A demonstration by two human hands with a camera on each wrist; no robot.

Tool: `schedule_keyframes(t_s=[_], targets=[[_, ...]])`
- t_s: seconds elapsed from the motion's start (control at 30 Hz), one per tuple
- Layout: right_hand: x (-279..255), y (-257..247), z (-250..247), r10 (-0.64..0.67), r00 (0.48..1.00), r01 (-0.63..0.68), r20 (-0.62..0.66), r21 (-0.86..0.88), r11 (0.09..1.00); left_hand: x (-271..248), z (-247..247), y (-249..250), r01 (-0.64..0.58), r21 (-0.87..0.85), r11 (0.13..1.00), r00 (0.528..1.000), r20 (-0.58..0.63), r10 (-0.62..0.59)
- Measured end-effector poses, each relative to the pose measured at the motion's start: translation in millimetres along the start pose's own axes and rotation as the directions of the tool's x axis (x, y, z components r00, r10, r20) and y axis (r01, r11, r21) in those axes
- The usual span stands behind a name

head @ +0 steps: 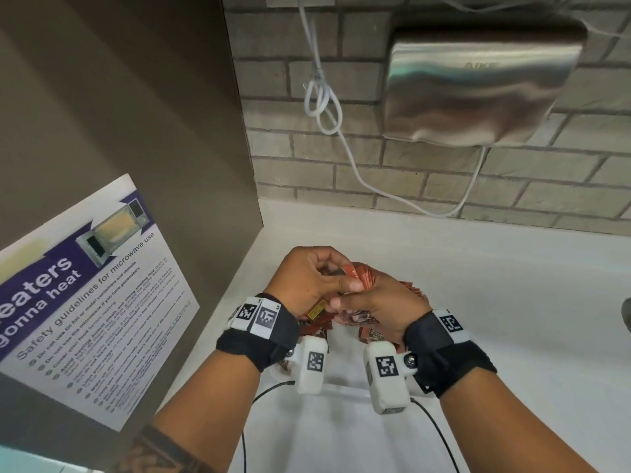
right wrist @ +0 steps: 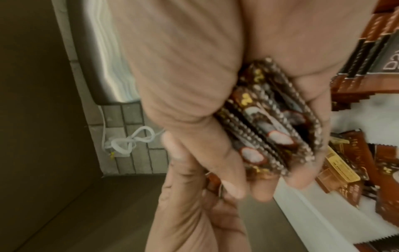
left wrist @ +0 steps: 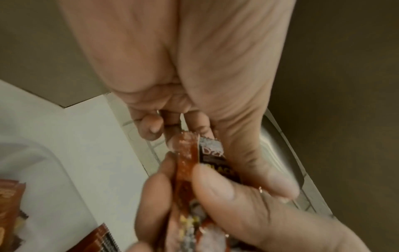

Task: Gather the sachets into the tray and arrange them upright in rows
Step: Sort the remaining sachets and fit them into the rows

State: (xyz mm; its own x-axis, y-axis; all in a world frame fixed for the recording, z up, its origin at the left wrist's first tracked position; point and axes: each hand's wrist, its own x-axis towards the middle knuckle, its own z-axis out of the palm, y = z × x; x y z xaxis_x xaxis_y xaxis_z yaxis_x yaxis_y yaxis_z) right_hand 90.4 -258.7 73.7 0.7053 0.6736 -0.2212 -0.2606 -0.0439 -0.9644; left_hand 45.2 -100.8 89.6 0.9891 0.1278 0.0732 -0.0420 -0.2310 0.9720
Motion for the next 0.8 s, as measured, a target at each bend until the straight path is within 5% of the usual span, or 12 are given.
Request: schedule_keyframes(t_s=[0.1, 0.27, 0.33, 0.63, 0.8], targets=[[-5, -2, -4, 0.088, 0.996, -0.087, 0.001, 0.142, 0.986, -4, -6, 3, -0.158, 0.243, 0.957, 0.987, 0.048, 0.151], [-4, -8, -2, 0.070, 0.997, -0.067, -0.017, 0.140, 0.988, -6, 4, 1, -0.398, 0.450, 0.800, 0.892, 0.395, 0.222], [-2, -8, 2, 0.043, 0.997, -0.032, -0.061, 0.176, 0.984, -6, 7, -2, -0.431, 0.488, 0.759, 0.882, 0.405, 0.240], [-5, -8, 2, 0.079, 0.997, -0.065, -0.025, 0.336, 0.940, -5, 7, -6, -0.404, 0.347, 0.846, 0.885, 0.383, 0.266], [-7, -1, -3, 0.140, 0.982, -0.101, -0.129, 0.267, 0.958, 3, 8, -14, -0.463, 0.442, 0.768, 0.880, 0.331, 0.340]])
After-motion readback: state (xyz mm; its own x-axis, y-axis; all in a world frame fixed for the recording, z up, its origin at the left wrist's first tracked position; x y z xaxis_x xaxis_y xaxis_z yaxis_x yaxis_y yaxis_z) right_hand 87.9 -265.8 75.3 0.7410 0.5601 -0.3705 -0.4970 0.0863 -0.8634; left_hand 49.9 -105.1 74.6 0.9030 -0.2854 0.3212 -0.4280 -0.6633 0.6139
